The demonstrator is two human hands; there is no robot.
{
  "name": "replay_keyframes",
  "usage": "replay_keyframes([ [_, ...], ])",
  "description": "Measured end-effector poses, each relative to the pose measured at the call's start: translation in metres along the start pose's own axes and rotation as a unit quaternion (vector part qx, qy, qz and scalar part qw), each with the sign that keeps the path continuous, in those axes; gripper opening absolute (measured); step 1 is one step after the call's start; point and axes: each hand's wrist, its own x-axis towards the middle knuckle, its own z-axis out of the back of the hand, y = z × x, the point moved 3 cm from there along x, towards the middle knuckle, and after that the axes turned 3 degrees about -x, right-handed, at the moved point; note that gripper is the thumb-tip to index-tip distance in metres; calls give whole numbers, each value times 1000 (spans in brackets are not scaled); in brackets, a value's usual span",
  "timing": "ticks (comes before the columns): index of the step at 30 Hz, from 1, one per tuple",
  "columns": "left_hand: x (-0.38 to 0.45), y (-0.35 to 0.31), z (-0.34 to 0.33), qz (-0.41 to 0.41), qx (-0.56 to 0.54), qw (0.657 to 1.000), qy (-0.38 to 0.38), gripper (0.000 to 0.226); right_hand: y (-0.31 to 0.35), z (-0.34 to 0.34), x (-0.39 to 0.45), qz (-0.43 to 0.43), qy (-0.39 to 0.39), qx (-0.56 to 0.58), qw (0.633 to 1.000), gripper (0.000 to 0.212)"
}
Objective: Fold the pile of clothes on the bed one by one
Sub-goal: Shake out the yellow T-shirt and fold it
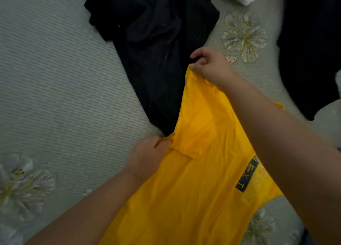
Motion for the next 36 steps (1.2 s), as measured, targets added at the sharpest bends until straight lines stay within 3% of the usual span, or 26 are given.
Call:
replay_keyframes([
  [2, -1, 1, 7, 66, -58, 995, -39, 15, 3, 1, 3, 11, -41, 108, 993, 11],
  [4, -2, 8, 11, 168, -157, 971, -65, 10, 2, 0, 5, 10, -73, 176, 982, 13],
  [8, -5, 20, 16, 305, -272, 905, -114, 13, -5, -10, 4, 3, -106, 134, 985, 20],
  [10, -1, 23, 21, 319, -269, 901, -115, 14, -7, -8, -4, 14, -116, 119, 986, 24],
  [12, 3, 20, 25, 300, -219, 925, -77, 8, -17, -4, -20, 13, -137, 138, 981, 27],
  [14, 4, 12, 30, 260, -153, 952, -46, 21, -37, 0, -47, 2, -166, 146, 975, 26],
  [17, 6, -9, 41, 181, -59, 980, -50, 39, -92, 2, -105, -69, -209, 132, 966, 22],
  [21, 16, -47, 35, 2, 67, 997, -33, 34, -184, 6, -200, -207, -280, 117, 930, 20],
  [24, 35, -73, 21, -108, 110, 988, 21, 32, -237, 8, -254, -297, -306, 64, 902, 22],
  [28, 84, -100, 0, -225, 180, 953, 93, 32, -246, 7, -256, -203, -282, -68, 935, 34],
  [30, 119, -105, -12, -215, 245, 937, 125, 27, -239, 3, -236, -151, -265, -128, 944, 38],
  [32, 154, -102, -23, -164, 311, 920, 175, 29, -238, -5, -215, -157, -231, -140, 950, 44],
  [36, 199, -101, -25, -158, 383, 888, 199, 43, -252, -25, -198, -171, -192, -176, 950, 54],
])
